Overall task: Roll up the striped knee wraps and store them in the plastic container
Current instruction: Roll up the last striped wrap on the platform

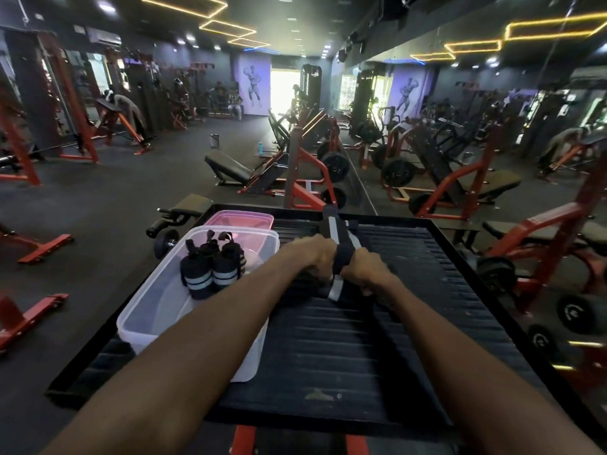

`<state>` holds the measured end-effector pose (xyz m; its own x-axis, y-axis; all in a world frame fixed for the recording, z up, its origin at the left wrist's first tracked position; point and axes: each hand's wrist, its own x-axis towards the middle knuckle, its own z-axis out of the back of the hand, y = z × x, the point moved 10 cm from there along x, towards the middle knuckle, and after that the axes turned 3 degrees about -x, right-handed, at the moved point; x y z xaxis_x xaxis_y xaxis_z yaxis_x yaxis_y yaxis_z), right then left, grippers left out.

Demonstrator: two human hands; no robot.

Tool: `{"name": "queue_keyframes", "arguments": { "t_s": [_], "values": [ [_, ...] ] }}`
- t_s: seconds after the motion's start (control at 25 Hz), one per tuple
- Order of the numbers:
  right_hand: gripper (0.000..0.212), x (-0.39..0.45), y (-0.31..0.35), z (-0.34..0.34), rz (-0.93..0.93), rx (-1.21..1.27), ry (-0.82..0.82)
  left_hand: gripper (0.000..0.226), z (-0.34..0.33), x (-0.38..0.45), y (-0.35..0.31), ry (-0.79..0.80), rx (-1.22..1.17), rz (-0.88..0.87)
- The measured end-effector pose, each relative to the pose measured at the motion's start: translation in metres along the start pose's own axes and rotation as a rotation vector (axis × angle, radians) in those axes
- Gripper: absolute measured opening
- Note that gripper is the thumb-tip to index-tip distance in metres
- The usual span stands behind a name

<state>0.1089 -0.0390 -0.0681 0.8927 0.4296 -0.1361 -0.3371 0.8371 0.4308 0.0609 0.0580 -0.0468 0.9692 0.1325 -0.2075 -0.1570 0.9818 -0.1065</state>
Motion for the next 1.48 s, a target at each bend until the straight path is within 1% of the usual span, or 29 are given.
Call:
{"name": "queue_keyframes", "arguments": {
  "t_s": [0.08, 0.12, 0.2, 0.24, 0.28, 0.36, 0.44, 0.52, 0.6, 0.64, 0.72, 0.8, 0.84, 0.92, 0.96, 1.0, 1.04, 1.08, 1.12, 1.16, 1.24, 1.36, 1.48],
  "values": [
    [0.017, 0.000, -0.004, -0.007, 0.037, 0.015, 0.006, 0.049, -0.028, 0.002, -0.007, 0.172, 0.030, -0.001],
    [0.017, 0.002, -0.006, -0.010, 0.060, 0.052, 0.002, 0.060, -0.038, 0.002, -0.010, 0.223, 0.048, 0.002],
    [0.014, 0.007, -0.008, -0.008, 0.095, 0.173, -0.038, 0.072, -0.045, 0.003, -0.012, 0.206, 0.080, 0.003],
    [0.010, 0.009, -0.010, -0.006, 0.095, 0.262, -0.056, 0.071, -0.043, 0.005, -0.011, 0.165, 0.085, -0.001],
    [0.007, 0.010, -0.012, -0.003, 0.089, 0.362, -0.062, 0.064, -0.038, 0.005, -0.010, 0.120, 0.073, -0.016],
    [0.016, 0.009, -0.012, 0.001, 0.086, 0.584, -0.045, 0.042, -0.027, 0.004, -0.007, 0.044, 0.021, -0.034],
    [0.024, 0.003, -0.011, 0.008, 0.085, 0.846, -0.012, 0.036, -0.009, -0.002, -0.006, -0.007, -0.057, -0.034],
    [0.031, 0.000, -0.011, 0.020, 0.114, 0.969, -0.017, 0.029, 0.016, -0.010, -0.006, -0.064, -0.186, -0.034],
    [0.035, -0.001, -0.009, 0.029, 0.209, 0.945, -0.031, 0.019, 0.044, -0.018, -0.006, -0.139, -0.347, -0.042],
    [0.035, -0.001, -0.009, 0.032, 0.248, 0.916, -0.028, 0.019, 0.059, -0.023, -0.008, -0.188, -0.421, -0.059],
    [0.035, 0.003, -0.013, 0.032, 0.260, 0.846, 0.000, 0.023, 0.080, -0.032, -0.013, -0.273, -0.581, -0.098],
    [0.029, 0.008, -0.018, 0.030, 0.267, 0.796, 0.011, 0.027, 0.091, -0.038, -0.015, -0.320, -0.779, -0.098],
    [0.022, 0.010, -0.019, 0.033, 0.285, 0.796, -0.026, 0.027, 0.094, -0.039, -0.015, -0.340, -0.866, -0.089],
    [0.006, 0.014, -0.022, 0.047, 0.327, 0.825, -0.170, 0.020, 0.103, -0.040, -0.015, -0.419, -0.995, -0.071],
    [0.006, 0.013, -0.023, 0.055, 0.341, 0.851, -0.237, 0.015, 0.109, -0.042, -0.013, -0.497, -1.033, -0.052],
    [0.013, 0.013, -0.022, 0.061, 0.348, 0.871, -0.287, 0.011, 0.115, -0.044, -0.009, -0.585, -1.077, -0.034],
    [0.016, 0.011, -0.019, 0.068, 0.359, 0.892, -0.310, 0.014, 0.120, -0.046, -0.007, -0.661, -1.156, -0.029],
    [0.016, 0.008, -0.015, 0.073, 0.376, 0.915, -0.309, 0.024, 0.123, -0.045, -0.005, -0.712, -1.240, -0.041],
    [0.013, 0.004, -0.009, 0.078, 0.395, 0.947, -0.281, 0.034, 0.126, -0.044, -0.006, -0.743, -1.285, -0.065],
    [0.012, 0.002, -0.003, 0.079, 0.403, 0.986, -0.222, 0.041, 0.127, -0.041, -0.007, -0.753, -1.263, -0.076],
    [0.016, -0.001, 0.006, 0.072, 0.361, 1.068, -0.024, 0.049, 0.125, -0.034, -0.009, -0.750, -1.173, -0.064],
    [0.021, -0.016, 0.008, 0.053, 0.192, 1.169, 0.326, 0.054, 0.115, -0.022, 0.005, -0.769, -1.096, 0.048],
    [0.024, -0.033, 0.002, 0.045, 0.114, 1.197, 0.578, 0.047, 0.090, -0.009, 0.021, -0.717, -1.128, 0.193]
  ]
}}
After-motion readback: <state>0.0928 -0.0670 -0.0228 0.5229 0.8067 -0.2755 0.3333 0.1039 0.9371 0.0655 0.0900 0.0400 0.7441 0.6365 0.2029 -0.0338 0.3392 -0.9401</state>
